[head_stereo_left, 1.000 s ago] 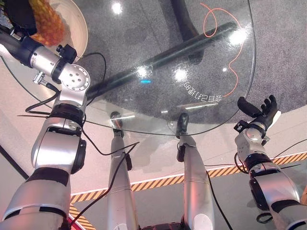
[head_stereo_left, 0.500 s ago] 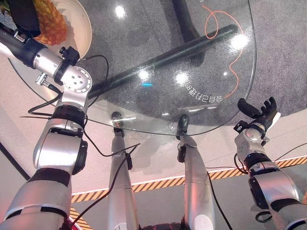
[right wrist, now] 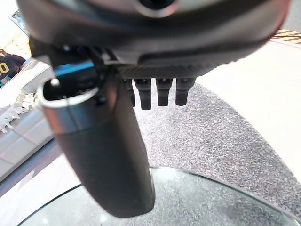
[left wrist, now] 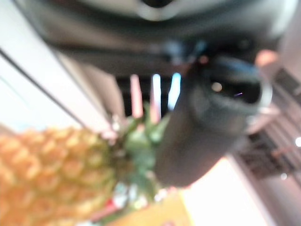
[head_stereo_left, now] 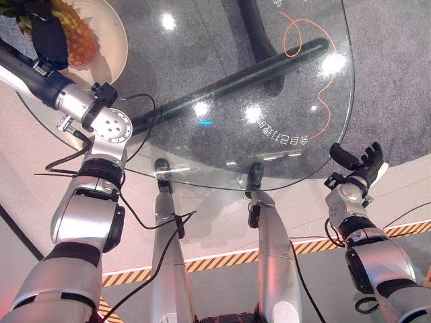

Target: Pick up the fruit to the plate

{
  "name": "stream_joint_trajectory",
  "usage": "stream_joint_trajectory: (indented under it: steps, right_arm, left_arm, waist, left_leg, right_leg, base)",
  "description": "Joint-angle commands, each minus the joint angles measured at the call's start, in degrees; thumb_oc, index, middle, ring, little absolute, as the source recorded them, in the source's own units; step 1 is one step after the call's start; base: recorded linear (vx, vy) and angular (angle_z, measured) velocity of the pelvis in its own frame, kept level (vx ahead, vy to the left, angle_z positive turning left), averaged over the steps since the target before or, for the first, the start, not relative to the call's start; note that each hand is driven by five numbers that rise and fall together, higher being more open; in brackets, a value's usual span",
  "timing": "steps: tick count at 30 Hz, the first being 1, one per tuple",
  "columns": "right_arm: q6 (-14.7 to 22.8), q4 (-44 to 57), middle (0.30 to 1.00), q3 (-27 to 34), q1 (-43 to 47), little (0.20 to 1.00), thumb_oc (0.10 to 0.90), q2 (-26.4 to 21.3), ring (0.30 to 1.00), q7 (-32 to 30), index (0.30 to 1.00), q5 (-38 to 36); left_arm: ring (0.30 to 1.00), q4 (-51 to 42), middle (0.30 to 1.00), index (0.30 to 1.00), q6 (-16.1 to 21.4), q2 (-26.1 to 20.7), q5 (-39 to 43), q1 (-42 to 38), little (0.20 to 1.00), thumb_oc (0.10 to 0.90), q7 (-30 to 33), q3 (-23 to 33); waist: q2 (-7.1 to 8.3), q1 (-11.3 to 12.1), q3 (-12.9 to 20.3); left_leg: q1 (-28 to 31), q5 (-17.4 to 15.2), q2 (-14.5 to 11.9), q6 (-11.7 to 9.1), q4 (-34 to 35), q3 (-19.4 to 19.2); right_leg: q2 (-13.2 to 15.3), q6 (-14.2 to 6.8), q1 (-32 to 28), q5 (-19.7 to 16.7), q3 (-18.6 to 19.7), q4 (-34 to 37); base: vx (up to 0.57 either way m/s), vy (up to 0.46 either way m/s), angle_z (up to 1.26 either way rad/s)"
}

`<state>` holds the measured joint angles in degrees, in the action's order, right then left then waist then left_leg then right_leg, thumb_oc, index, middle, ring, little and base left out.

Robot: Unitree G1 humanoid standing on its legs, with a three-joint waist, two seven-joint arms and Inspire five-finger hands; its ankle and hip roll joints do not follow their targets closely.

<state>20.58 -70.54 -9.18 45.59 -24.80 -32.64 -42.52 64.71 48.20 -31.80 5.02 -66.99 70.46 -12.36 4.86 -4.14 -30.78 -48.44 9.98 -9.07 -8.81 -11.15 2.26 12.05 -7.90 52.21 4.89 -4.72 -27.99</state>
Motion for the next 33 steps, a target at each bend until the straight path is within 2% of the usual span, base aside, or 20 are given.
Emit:
stream_joint_trajectory:
  steps: [1,17,33]
  right_arm:
    - [1.14,-1.86,0.900,1.08,-4.91,0.900,0.800,-0.55,0.900,-2.90,0.900,-1.88]
    - [1.01,-1.84,0.900,1.67,-4.87,0.900,0.800,-0.32,0.900,-3.04,0.900,-1.55]
    - [1.64,-0.72,0.900,2.06,-6.51,0.900,0.800,0.66,0.900,-3.61,0.900,-1.69]
  left_arm:
    - [0.900,-2.00,0.900,0.900,5.50,-3.10,-0.37,-2.54,0.900,0.800,0.60,3.80]
    - [0.900,-3.38,0.900,0.900,5.66,-2.09,-0.46,-1.84,0.900,0.800,0.52,4.10]
    - [0.900,-7.44,0.900,0.900,5.87,-0.35,-2.48,2.48,0.900,0.800,-0.32,3.99]
  waist:
    - [2.05,1.52,0.98]
    - [2.04,2.03,0.98]
    - [1.91,2.73,0.98]
  left_leg:
    - [-1.02,-11.96,1.33,1.68,-12.74,0.26]
    - [-1.82,-13.05,1.32,1.91,-15.72,0.75]
    - [-0.32,-13.27,1.56,2.00,-15.58,0.88]
  right_leg:
    - [-6.23,3.00,-4.06,-1.33,-0.11,3.15]
    - [-6.24,3.39,-3.52,0.11,-0.23,-0.17]
    - [-5.98,3.15,-5.03,0.01,-0.34,-0.06]
  base:
    - [0.00,0.000,0.00]
    - [0.00,0.000,0.00]
    - [0.00,0.000,0.00]
